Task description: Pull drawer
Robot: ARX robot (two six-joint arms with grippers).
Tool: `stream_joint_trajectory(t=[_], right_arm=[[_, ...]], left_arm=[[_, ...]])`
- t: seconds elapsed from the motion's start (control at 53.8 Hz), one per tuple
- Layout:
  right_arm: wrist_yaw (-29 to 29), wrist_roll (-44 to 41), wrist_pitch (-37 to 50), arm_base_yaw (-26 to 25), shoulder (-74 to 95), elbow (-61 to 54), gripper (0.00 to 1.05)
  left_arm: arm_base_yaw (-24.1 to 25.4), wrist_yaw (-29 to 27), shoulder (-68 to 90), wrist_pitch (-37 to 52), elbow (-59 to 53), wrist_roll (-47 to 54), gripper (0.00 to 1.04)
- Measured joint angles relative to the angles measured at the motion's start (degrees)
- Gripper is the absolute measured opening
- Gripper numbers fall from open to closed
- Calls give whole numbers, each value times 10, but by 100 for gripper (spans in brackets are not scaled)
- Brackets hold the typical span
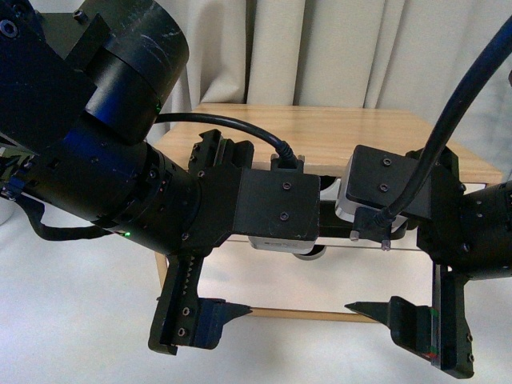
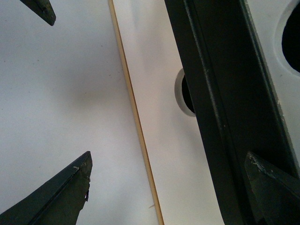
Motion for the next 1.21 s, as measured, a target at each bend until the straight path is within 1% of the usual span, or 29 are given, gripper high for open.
stream_joint_trajectory(t=[0.13, 0.52, 0.911, 1.208], right_arm=[[0, 6, 7, 3, 8, 0, 96], [-9, 10, -27, 5, 12, 12, 96], [-23, 8, -50, 10, -7, 3, 96], [-33, -12, -101, 17, -46, -17, 96]], left_arm=[[0, 0, 0, 8, -5, 1, 98], [-7, -10, 0, 0, -9, 18, 98], [-7, 1, -17, -20, -26, 36, 98], [-4, 10, -49, -43, -56, 61, 99]])
